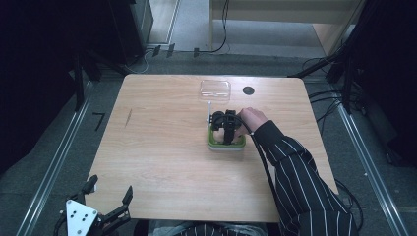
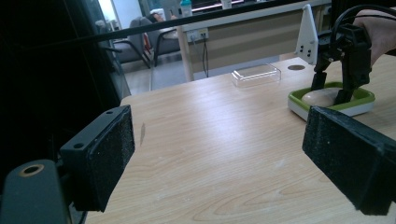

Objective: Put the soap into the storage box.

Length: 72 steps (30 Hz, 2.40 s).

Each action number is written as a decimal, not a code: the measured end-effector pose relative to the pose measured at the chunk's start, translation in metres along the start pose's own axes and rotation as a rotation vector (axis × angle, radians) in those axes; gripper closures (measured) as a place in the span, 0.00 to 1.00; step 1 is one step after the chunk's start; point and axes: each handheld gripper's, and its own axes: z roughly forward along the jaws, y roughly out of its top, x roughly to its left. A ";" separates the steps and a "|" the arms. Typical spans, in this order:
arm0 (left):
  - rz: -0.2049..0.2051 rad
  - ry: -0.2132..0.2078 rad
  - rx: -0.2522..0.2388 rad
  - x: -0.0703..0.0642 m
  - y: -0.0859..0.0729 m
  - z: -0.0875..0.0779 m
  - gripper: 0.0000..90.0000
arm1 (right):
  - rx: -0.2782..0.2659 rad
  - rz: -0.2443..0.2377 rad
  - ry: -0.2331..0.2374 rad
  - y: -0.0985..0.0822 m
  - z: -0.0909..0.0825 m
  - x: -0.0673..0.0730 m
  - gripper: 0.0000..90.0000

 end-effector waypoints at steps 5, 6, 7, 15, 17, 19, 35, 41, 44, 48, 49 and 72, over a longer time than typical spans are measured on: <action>-0.001 0.000 0.001 0.000 0.000 0.000 0.11 | -0.003 0.009 0.004 0.000 0.000 0.000 0.34; -0.001 0.000 0.001 0.000 0.000 0.000 0.11 | -0.003 0.009 0.004 0.000 0.000 0.000 0.34; 0.000 0.000 0.001 0.000 0.000 0.000 0.11 | -0.001 0.009 0.003 0.000 0.000 0.000 0.34; 0.004 -0.006 0.005 0.000 0.001 0.004 0.11 | -0.014 0.034 0.002 -0.003 -0.003 -0.002 0.27; 0.002 -0.007 0.004 0.000 0.000 0.004 0.11 | -0.016 0.056 0.000 -0.004 -0.006 -0.004 0.24; -0.005 -0.005 -0.001 0.001 0.000 0.005 0.11 | -0.022 0.074 0.008 -0.005 -0.008 -0.004 0.22; 0.001 -0.023 -0.004 -0.001 0.002 0.008 0.11 | -0.057 0.201 0.022 -0.014 -0.029 0.003 0.05; 0.014 -0.038 -0.007 -0.004 0.003 0.012 0.11 | -0.042 0.257 0.000 -0.022 -0.035 0.013 0.01; 0.026 -0.045 -0.001 -0.005 0.003 0.013 0.11 | -0.043 0.295 -0.006 -0.029 -0.038 0.019 0.01; 0.002 -0.038 -0.007 -0.002 0.003 0.012 0.11 | -0.039 0.335 -0.021 -0.040 -0.041 0.027 0.01; 0.005 -0.040 -0.008 -0.003 0.003 0.013 0.11 | -0.038 0.343 -0.024 -0.042 -0.042 0.029 0.01; 0.017 -0.071 -0.010 -0.006 0.005 0.021 0.11 | 0.024 0.479 -0.033 -0.089 -0.041 0.074 0.01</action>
